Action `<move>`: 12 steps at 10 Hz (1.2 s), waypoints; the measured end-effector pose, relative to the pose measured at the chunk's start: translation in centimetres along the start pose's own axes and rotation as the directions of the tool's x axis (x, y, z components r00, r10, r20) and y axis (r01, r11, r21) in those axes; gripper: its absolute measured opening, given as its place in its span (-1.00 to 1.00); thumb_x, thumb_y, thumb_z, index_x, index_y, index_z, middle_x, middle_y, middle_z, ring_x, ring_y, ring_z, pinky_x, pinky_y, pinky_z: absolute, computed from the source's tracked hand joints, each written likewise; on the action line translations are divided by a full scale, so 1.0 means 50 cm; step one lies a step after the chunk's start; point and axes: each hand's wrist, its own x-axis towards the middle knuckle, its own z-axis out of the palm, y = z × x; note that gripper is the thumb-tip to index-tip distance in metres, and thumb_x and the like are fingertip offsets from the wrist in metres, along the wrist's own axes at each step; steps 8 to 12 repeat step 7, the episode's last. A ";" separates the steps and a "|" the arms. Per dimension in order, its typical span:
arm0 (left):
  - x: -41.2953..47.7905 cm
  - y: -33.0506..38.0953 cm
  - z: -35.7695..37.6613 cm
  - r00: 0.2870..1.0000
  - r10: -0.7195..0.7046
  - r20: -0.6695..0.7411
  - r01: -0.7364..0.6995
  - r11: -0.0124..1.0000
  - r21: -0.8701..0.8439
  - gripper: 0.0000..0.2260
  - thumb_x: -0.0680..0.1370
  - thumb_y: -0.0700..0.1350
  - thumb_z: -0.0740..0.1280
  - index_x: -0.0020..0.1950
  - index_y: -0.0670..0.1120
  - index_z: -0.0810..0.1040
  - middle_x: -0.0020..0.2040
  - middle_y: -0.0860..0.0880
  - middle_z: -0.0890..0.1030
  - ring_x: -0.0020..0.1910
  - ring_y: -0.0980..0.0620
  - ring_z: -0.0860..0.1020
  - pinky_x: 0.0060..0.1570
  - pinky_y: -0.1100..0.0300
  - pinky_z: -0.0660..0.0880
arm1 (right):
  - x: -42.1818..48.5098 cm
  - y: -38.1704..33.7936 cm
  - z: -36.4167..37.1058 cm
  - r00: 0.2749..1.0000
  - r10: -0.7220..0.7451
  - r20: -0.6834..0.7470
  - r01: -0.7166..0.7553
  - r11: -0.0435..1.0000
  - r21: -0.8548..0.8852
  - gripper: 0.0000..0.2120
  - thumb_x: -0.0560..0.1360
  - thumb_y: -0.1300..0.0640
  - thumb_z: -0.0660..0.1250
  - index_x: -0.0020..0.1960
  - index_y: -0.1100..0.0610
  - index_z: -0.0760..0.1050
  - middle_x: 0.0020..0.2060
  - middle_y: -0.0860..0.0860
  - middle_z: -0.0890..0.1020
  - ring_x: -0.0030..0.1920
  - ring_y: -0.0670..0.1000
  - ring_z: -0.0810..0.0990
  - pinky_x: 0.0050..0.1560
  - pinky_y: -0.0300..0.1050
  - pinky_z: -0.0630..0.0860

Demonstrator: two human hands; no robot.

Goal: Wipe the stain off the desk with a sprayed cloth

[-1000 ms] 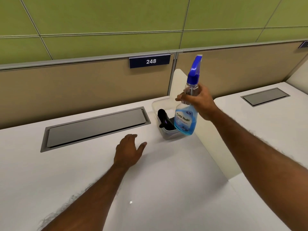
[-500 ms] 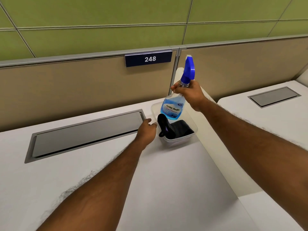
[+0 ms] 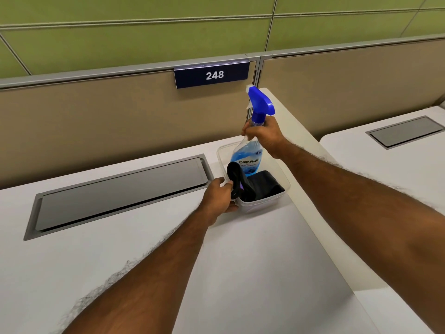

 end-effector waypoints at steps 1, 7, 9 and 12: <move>0.000 -0.001 0.003 1.000 0.015 -0.005 -0.015 1.000 0.007 -0.65 0.66 -0.04 0.17 0.44 -0.07 0.37 0.26 -0.10 0.57 0.09 -0.11 0.63 -0.27 0.16 0.66 | 0.007 0.000 0.007 1.000 -0.010 0.018 0.010 1.000 -0.012 -0.79 0.38 0.40 0.32 -0.23 0.10 0.50 -0.30 0.01 0.56 -0.21 -0.02 0.55 -0.06 -0.03 0.56; -0.055 0.023 -0.043 0.981 0.100 -0.167 -0.062 0.974 0.219 -0.82 0.64 -0.08 0.18 -0.01 -0.14 0.52 0.06 -0.16 0.52 0.12 -0.16 0.53 0.24 -0.11 0.51 | -0.044 0.003 -0.038 0.980 0.192 -0.045 -0.192 0.981 0.008 -0.26 0.36 0.23 0.54 0.42 0.06 0.23 0.26 0.09 0.47 0.17 0.05 0.50 0.11 -0.04 0.52; -0.055 0.023 -0.043 0.981 0.100 -0.167 -0.062 0.974 0.219 -0.82 0.64 -0.08 0.18 -0.01 -0.14 0.52 0.06 -0.16 0.52 0.12 -0.16 0.53 0.24 -0.11 0.51 | -0.044 0.003 -0.038 0.980 0.192 -0.045 -0.192 0.981 0.008 -0.26 0.36 0.23 0.54 0.42 0.06 0.23 0.26 0.09 0.47 0.17 0.05 0.50 0.11 -0.04 0.52; -0.055 0.023 -0.043 0.981 0.100 -0.167 -0.062 0.974 0.219 -0.82 0.64 -0.08 0.18 -0.01 -0.14 0.52 0.06 -0.16 0.52 0.12 -0.16 0.53 0.24 -0.11 0.51 | -0.044 0.003 -0.038 0.980 0.192 -0.045 -0.192 0.981 0.008 -0.26 0.36 0.23 0.54 0.42 0.06 0.23 0.26 0.09 0.47 0.17 0.05 0.50 0.11 -0.04 0.52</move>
